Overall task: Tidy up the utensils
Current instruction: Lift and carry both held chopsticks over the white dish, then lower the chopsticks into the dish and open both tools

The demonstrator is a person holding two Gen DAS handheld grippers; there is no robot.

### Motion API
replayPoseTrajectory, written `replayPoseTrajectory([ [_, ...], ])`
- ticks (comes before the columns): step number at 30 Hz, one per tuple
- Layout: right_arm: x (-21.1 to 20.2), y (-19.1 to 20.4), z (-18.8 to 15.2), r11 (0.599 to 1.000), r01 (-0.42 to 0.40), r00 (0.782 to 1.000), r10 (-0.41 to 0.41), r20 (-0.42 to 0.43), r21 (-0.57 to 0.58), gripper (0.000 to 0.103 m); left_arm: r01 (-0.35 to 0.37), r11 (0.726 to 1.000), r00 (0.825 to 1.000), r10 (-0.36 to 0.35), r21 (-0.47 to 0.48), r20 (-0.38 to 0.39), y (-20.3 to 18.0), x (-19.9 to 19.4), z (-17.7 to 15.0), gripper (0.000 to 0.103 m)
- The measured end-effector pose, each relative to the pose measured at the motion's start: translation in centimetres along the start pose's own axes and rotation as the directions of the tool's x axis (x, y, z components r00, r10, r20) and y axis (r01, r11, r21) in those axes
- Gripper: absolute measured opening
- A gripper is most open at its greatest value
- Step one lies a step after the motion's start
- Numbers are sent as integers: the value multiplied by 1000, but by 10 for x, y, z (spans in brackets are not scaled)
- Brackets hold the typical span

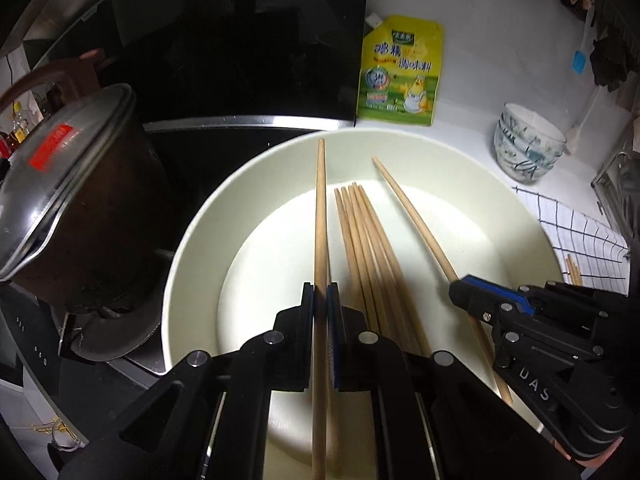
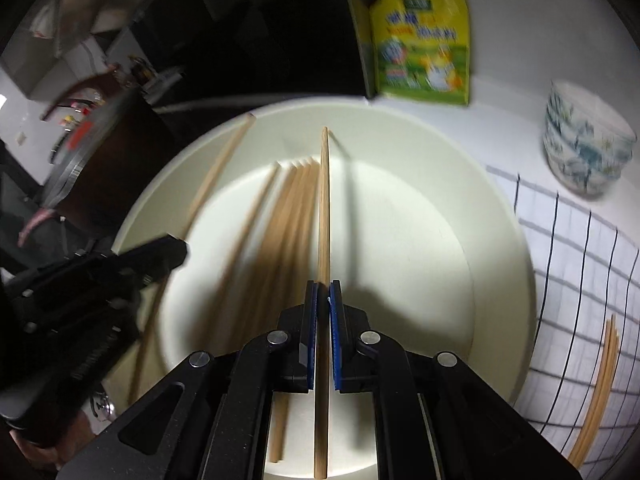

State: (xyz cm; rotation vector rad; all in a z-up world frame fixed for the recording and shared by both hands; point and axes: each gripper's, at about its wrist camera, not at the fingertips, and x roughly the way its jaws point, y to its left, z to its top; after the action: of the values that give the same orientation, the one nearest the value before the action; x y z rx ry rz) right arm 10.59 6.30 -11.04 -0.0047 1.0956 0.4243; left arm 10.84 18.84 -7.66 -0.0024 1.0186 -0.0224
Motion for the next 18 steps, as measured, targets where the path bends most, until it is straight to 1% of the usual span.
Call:
replayPoseTrajectory([
  [2, 6, -5, -4, 1000, 5, 1000, -5, -25, 23, 6, 4, 1000, 1000, -4, -3, -16, 3, 6, -1, 8],
  [7, 4, -8, -5, 1000, 11, 1000, -10, -14, 29, 7, 13, 1000, 1000, -13, -19, -28, 7, 7, 0, 9],
  [8, 0, -7, -5, 1000, 10, 1000, -10, 1, 26, 13, 6, 1000, 1000, -6, -18, -28, 7, 7, 1, 12],
  [9, -3, -8, -5, 1000, 14, 1000, -14, 12, 24, 16, 0, 1000, 1000, 0, -18, -26, 7, 7, 2, 19],
  [10, -6, -8, -4, 1000, 21, 999, -21, 27, 22, 19, -9, 1000, 1000, 8, -23, -23, 9, 5, 2, 23],
  [12, -14, -9, -3, 1000, 20, 998, -21, 53, 19, 20, -19, 999, 1000, 19, -38, -17, 13, 0, 2, 40],
  [13, -17, -9, -3, 1000, 15, 998, -16, 61, 19, 20, -24, 999, 1000, 23, -43, -13, 15, -2, 2, 45],
  [15, -24, -9, -4, 1000, 15, 997, -16, 75, 20, 21, -38, 998, 999, 39, -53, 4, 18, -10, 1, 59],
  [17, -32, -9, -7, 1000, 11, 997, -13, 81, 16, 22, -51, 997, 998, 52, -60, 17, 19, -18, -1, 66],
  [18, -34, -9, -8, 1000, 10, 996, -11, 84, 15, 22, -55, 996, 998, 57, -64, 22, 20, -21, -1, 67],
])
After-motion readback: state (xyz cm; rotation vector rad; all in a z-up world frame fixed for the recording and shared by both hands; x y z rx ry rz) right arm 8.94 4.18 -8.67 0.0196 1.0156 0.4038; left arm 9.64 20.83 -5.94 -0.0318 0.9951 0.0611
